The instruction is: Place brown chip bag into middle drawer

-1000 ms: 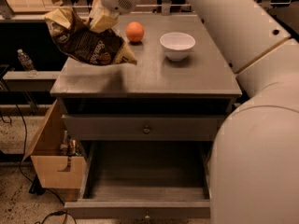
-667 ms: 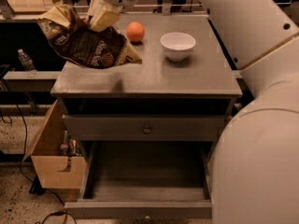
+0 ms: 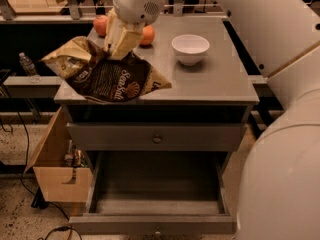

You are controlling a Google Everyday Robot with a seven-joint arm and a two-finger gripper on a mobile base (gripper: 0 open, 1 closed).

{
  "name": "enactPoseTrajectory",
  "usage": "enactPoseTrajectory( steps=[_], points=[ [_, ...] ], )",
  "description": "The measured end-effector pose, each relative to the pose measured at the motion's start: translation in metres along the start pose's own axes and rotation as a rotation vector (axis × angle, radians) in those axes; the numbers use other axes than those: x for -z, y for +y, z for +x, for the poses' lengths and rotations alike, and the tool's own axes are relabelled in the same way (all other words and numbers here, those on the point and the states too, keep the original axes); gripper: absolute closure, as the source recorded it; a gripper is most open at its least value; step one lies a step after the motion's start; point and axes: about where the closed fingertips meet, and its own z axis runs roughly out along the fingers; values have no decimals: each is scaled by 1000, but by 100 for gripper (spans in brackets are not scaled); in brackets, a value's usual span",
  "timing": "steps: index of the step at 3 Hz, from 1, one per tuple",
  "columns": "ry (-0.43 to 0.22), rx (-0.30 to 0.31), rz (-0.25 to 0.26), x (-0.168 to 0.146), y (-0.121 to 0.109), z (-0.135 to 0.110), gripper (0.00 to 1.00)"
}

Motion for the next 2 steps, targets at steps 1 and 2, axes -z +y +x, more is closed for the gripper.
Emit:
enactPoseTrajectory(
  steps=[1,2],
  points=[
    [-3,-12,-56,-5,24,3,100],
    [-11,-17,-84,-14,41,5,100]
  ],
)
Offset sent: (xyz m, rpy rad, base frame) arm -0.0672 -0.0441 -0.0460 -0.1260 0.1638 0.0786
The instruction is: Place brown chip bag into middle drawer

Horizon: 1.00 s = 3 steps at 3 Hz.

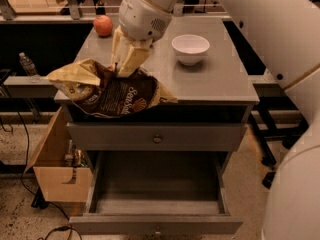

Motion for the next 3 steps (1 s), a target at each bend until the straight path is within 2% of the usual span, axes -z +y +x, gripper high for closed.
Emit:
enactPoseTrajectory(
  steps=[1,2,3],
  points=[
    [13,-9,-17,-16,12,4,100],
    [62,-19,-36,-24,23,0,100],
    [116,-32,-30,-14,33,-12,100]
  ],
)
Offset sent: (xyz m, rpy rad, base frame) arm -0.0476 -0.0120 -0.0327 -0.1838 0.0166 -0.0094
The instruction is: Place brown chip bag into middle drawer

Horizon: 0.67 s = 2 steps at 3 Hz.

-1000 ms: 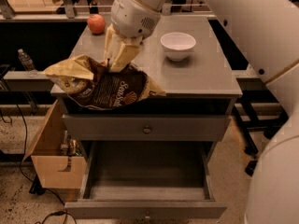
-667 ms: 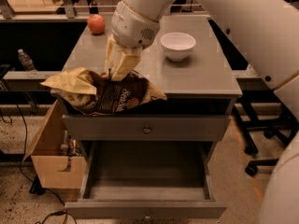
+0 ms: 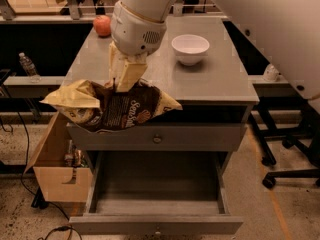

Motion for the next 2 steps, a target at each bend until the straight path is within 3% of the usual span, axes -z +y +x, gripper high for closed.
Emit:
enactPoseTrajectory(
  steps=[1,2],
  points=[
    [34,-20,36,22,12,-10,100],
    [18,-43,58,23,22,-13,100]
  ],
)
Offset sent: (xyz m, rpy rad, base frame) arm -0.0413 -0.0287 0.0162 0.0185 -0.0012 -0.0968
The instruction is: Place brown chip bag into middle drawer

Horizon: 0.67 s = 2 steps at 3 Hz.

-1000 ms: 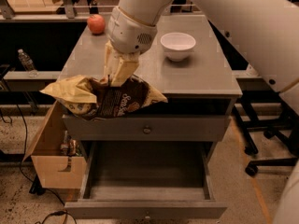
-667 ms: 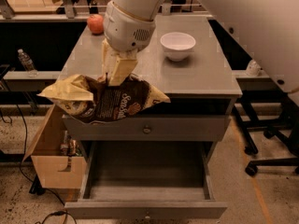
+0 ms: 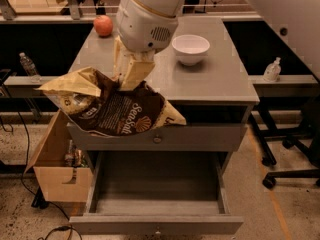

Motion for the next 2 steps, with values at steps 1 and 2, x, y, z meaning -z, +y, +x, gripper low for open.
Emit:
enactPoseTrajectory(
  steps=[1,2],
  points=[
    [-37,-31,17,-16,9,6,100],
    [-81,-49,27,-41,12,14,100]
  ],
)
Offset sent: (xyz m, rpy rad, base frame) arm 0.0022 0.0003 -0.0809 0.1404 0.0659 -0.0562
